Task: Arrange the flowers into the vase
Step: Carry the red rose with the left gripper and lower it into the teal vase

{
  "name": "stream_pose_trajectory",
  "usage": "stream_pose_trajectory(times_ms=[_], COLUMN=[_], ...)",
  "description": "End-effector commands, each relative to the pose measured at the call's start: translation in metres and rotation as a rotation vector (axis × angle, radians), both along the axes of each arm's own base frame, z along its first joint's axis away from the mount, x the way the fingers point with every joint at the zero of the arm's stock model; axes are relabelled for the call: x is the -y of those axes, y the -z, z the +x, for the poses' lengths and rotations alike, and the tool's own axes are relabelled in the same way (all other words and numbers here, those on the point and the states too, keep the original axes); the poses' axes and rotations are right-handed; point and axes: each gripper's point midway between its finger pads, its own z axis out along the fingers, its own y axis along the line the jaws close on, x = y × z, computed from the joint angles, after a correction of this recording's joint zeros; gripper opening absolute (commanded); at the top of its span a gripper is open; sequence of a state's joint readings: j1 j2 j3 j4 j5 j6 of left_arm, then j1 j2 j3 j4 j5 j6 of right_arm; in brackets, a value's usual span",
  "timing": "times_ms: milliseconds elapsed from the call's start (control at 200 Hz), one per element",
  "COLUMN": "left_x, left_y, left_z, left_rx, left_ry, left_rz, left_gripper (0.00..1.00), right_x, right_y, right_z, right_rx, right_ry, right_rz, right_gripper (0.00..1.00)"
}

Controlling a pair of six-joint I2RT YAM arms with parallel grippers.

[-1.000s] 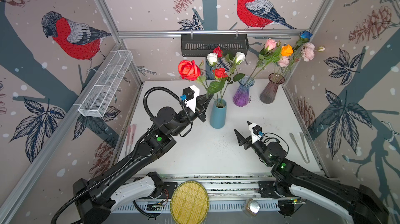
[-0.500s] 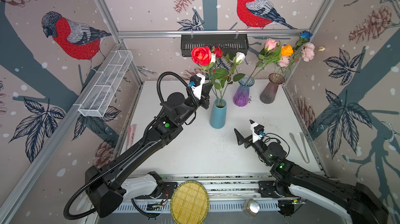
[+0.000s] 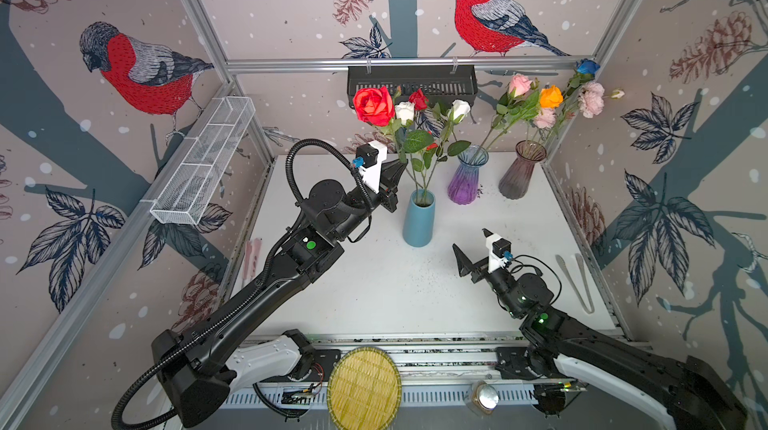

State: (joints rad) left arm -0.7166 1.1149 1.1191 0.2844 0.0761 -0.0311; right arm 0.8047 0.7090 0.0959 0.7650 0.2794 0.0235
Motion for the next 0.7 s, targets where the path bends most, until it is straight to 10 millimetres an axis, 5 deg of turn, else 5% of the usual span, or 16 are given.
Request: stream_pose_trajectory(times_ms=[0,695], left_x=[0.0,0.048], left_y=[-0.003,0.059], left_z=[-0.002,0.06], left_rx=[-0.004,-0.265], left_ry=[0.01,-0.02], left_rz=[-0.007,0.229], left_gripper=[0.0,0.0], right_x=[0.0,0.004], right_y=[-0.005,-0.006], right_z=[-0.001,-0.001], right_rx=[0.012,0.007], right_ry=[-0.002,0.009], right_rz=[0.023,0.024], right_gripper=[0.99,1.0])
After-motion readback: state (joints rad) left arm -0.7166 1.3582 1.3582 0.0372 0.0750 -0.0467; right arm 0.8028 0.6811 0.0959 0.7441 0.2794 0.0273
